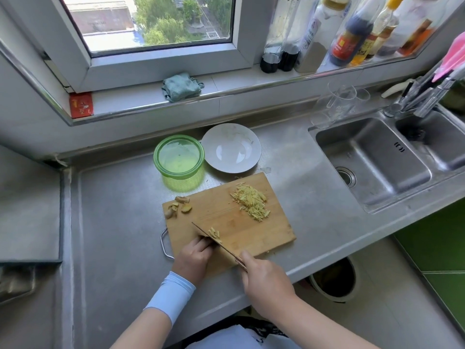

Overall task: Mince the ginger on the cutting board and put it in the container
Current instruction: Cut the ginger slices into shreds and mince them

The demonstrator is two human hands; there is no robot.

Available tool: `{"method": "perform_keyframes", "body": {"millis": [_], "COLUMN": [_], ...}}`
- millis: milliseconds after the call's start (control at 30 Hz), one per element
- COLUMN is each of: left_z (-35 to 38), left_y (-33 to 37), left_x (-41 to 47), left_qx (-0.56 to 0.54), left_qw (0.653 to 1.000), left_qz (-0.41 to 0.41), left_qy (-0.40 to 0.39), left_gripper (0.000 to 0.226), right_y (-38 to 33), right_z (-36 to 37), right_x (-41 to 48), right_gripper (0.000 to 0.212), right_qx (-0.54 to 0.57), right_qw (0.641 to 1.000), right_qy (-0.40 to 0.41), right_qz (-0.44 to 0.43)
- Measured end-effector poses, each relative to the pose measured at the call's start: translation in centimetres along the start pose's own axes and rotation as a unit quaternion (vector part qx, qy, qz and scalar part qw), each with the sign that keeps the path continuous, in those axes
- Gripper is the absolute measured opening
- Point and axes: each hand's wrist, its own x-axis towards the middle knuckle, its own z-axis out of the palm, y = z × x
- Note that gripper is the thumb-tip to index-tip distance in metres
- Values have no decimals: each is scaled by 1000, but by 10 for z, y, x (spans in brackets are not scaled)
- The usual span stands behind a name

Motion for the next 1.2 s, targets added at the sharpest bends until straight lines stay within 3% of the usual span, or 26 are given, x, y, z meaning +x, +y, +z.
{"method": "perform_keyframes", "body": {"millis": [333, 433, 600, 767, 900, 1200], "left_z": [1, 0, -2, 2, 2, 5], "left_y": [0, -1, 3, -1, 0, -2], "left_x": [-4, -4, -3, -7, -6, -9], "left_qx": [-10, -11, -10, -8, -11, -7], "left_qw": [1000, 1000, 1000, 1000, 1000, 1000], "left_qz": [-8, -9, -19, -16, -15, -20], "left_qy": [-13, -12, -3, -4, -1, 5], "left_gripper": [27, 26, 48, 25, 23, 23], "right_y": [-3, 3, -6, -3, -1, 0], "right_z": [1, 1, 2, -3, 0, -3], "right_x": [8, 2, 17, 6, 5, 5], "right_gripper": [21, 9, 13, 12, 7, 23], "right_qx": [0, 7, -5, 1, -4, -13], "right_qw": [1000, 1000, 1000, 1000, 1000, 1000], "right_qy": [12, 2, 9, 3, -5, -3], "right_qz": [-4, -1, -6, -8, 4, -4]}}
